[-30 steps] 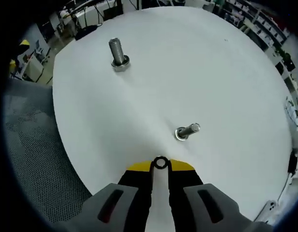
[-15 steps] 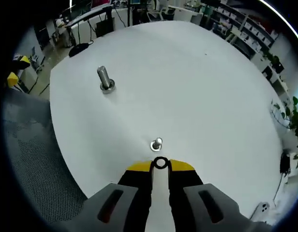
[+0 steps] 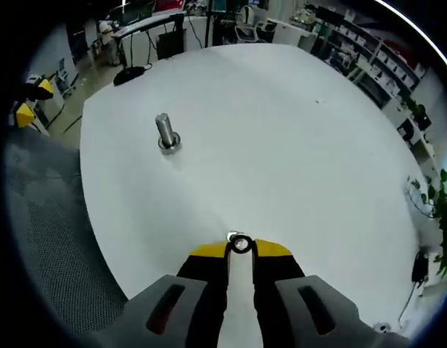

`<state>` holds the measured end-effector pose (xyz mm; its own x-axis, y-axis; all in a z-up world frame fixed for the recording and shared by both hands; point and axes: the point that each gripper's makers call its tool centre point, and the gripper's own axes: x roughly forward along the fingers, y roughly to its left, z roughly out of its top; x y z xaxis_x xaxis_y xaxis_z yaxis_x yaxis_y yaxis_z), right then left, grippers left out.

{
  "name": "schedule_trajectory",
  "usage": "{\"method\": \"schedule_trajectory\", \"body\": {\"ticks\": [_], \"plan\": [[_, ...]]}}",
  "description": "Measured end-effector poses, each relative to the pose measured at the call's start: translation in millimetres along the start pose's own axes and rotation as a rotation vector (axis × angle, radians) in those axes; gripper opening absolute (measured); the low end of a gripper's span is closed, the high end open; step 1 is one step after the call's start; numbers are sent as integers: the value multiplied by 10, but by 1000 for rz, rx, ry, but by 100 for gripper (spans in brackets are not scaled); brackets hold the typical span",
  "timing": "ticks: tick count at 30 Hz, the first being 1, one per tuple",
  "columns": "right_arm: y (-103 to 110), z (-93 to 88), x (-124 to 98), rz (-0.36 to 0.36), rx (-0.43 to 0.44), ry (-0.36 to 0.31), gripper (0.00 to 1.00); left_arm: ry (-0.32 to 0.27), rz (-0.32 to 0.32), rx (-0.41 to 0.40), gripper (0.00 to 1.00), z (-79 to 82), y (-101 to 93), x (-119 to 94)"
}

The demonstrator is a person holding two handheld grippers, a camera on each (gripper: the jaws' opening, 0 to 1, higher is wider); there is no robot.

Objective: Place the washer onto the threaded stud by aligning its center hole with the stud, sliding it down to the base, and recovering from edge contact or off-axis alignment until the washer reaches the visible bottom stop.

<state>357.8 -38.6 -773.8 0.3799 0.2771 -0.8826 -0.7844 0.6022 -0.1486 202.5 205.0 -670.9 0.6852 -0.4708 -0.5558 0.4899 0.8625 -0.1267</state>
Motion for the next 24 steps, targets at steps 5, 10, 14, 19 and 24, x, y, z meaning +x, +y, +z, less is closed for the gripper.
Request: {"method": "schedule_trajectory", "body": {"ticks": [5, 10, 14, 19, 24], "plan": [[1, -2, 20, 9, 1, 9, 13, 3, -3, 2, 26, -5, -6, 3], [-15, -12, 60, 15, 4, 19, 13, 1, -1, -1, 26, -1, 1, 2], [-4, -2, 77, 20, 2, 20, 14, 4, -2, 1, 26, -6, -5, 4], [6, -2, 115, 26, 0, 30, 14, 5, -1, -1, 26, -8, -1, 5], [-8, -24, 175, 32, 0, 40, 14, 6, -1, -2, 26, -11, 1, 7]]}}
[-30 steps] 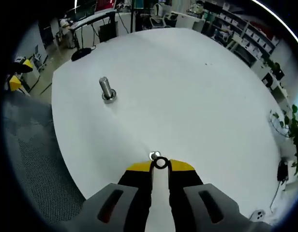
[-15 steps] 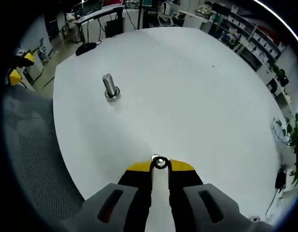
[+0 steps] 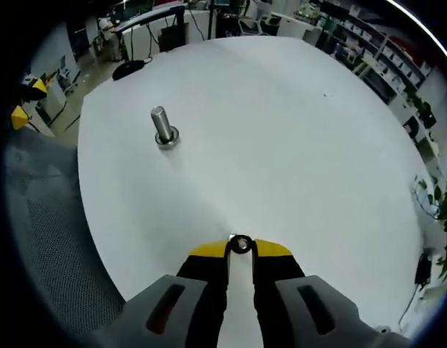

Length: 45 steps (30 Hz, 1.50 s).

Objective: Place the washer onto the threaded stud by aligning its center hole with the stud, sliding it down to the base, and recovering from edge contact or off-axis alignment until the washer reaches the visible bottom stop.

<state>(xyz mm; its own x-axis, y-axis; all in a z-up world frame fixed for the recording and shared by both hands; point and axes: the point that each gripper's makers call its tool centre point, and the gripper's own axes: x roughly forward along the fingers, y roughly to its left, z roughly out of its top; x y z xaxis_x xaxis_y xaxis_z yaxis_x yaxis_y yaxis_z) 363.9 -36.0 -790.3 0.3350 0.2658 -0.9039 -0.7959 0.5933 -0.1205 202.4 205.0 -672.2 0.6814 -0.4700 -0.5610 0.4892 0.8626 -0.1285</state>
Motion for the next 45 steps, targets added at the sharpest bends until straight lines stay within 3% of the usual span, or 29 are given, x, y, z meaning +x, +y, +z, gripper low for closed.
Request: {"method": "schedule_trajectory", "body": {"ticks": [19, 27, 33, 39, 45], "plan": [[41, -165, 355, 24, 37, 51, 14, 18, 4, -7, 25, -37, 12, 7], [40, -155, 363, 14, 31, 36, 20, 24, 9, -10, 25, -50, 24, 10], [74, -183, 223, 9, 34, 2, 21, 18, 9, -13, 25, -40, 24, 6], [57, -294, -99, -9, 85, -62, 24, -9, 11, -28, 26, 2, 34, -17], [85, -255, -565, -42, 172, -210, 25, -26, 1, -27, 26, 31, 12, -24]]}}
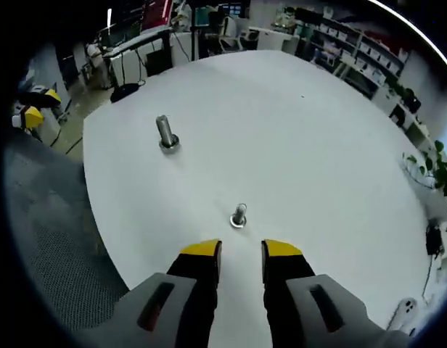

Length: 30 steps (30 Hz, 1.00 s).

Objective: Place the washer onto the threaded stud by aligning its center hole with the stud, sliding it down to the base, and recovering from edge contact or off-axis alignment until the washer reaches the visible bottom stop.

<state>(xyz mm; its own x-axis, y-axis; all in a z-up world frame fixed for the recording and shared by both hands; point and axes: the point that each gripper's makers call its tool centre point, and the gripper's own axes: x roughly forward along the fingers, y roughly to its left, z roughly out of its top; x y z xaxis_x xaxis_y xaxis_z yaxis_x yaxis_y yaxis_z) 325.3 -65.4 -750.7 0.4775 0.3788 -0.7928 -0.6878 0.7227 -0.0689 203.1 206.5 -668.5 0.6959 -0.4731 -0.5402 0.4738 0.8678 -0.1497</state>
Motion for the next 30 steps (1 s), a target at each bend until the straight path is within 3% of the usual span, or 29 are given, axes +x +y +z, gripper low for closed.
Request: {"method": "schedule_trajectory", "body": {"ticks": [5, 11, 23, 25, 30], "plan": [[54, 48, -297, -18, 28, -81, 27, -13, -8, -1, 26, 21, -16, -7], [225, 235, -654, -9, 153, -254, 28, -20, -21, -12, 26, 30, -37, -9], [453, 178, -1151, 3, 309, -379, 31, -48, -47, -28, 27, 80, -80, -26], [523, 156, -1194, 12, 346, -384, 32, -72, -50, -32, 27, 124, -80, -45], [567, 53, -1273, -18, 339, -368, 37, -91, -53, -43, 27, 156, -85, -57]]}}
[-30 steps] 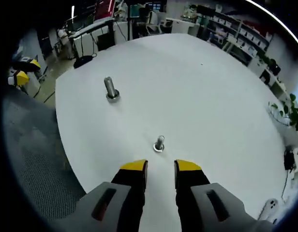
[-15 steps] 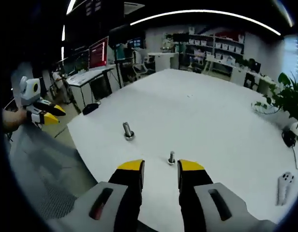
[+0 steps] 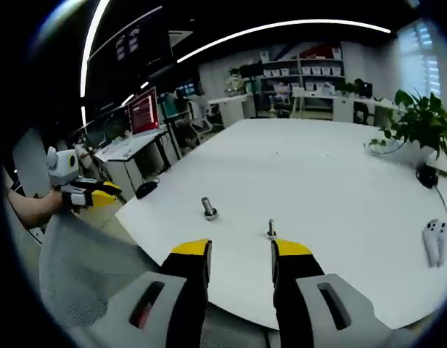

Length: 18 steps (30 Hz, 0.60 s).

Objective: Place the washer onto the threaded stud by aligning its center hole with the stud, sliding it down to the base, and recovering from edge contact or off-axis alignment until the washer reaches the visible bottom stop.

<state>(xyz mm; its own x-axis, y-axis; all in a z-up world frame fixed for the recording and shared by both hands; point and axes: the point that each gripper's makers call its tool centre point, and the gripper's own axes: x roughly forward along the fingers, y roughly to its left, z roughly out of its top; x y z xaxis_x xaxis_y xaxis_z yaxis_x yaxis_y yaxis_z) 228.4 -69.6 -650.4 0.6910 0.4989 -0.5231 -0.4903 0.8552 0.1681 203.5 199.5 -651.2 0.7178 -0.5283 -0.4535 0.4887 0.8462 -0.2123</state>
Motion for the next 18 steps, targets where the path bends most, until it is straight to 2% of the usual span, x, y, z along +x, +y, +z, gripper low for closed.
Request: {"method": "schedule_trajectory", "body": {"ticks": [4, 7, 10, 13, 18], "plan": [[33, -90, -67, -21, 15, -2, 38, 13, -12, 2, 29, -26, -27, 7], [26, -188, -70, -41, 38, 12, 42, 0, -10, 5, 29, 0, -27, -5], [21, -169, -109, -63, 7, 5, 42, -12, -2, -1, 30, 21, -2, -22], [-33, -141, -148, -85, 40, -27, 42, -18, -4, -13, 33, 36, 0, -20], [-97, -178, -142, -121, 42, -20, 43, -13, -7, 14, 33, 58, -21, -38]]}}
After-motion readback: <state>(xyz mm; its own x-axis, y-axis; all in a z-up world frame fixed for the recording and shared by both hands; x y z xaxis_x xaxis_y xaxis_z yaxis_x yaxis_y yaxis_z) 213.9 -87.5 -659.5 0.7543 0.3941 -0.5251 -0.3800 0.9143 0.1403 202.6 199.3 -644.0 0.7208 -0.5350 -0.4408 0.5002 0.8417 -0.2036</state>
